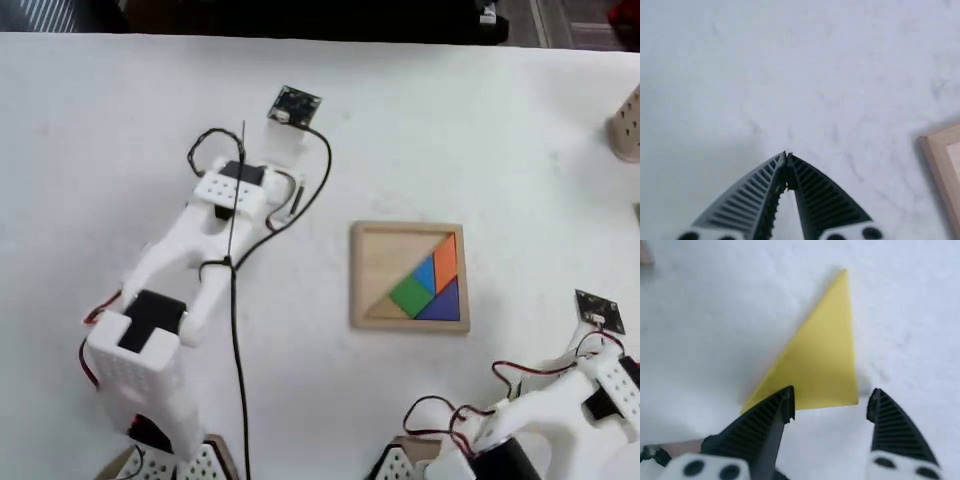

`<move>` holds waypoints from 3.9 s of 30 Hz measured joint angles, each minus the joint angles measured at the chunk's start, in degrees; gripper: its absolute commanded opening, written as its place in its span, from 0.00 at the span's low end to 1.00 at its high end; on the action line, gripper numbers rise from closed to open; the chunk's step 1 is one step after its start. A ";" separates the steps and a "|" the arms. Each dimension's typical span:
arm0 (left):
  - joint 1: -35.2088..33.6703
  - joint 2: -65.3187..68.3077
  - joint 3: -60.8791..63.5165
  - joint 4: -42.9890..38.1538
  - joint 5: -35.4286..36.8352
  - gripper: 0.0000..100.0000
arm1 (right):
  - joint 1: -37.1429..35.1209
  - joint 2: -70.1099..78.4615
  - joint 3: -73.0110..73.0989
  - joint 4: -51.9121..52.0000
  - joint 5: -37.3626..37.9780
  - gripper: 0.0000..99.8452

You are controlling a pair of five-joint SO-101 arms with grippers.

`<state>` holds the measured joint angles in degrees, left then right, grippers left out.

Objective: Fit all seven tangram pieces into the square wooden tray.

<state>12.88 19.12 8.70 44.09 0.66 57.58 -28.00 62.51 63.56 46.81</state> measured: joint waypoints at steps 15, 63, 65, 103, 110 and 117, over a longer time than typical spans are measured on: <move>0.00 0.00 0.00 0.00 0.00 0.02 | -5.63 -0.35 0.70 -1.32 -0.70 0.29; 0.00 0.00 0.00 0.00 0.00 0.02 | -13.10 29.80 -30.42 -4.40 -12.75 0.29; 0.00 0.00 0.00 -0.97 0.00 0.02 | -12.13 29.80 -30.59 -2.73 -15.21 0.29; 0.00 0.00 0.00 -2.02 0.00 0.02 | -18.90 28.75 -24.97 -17.05 -36.40 0.29; 0.00 0.00 0.09 -2.02 0.00 0.02 | -19.25 34.99 -28.13 -18.11 -36.40 0.29; 0.00 0.00 0.09 -2.02 0.00 0.02 | -19.25 48.79 -35.08 -21.71 -34.90 0.29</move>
<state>12.88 19.12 8.79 42.07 0.66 38.33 20.79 27.43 41.85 11.91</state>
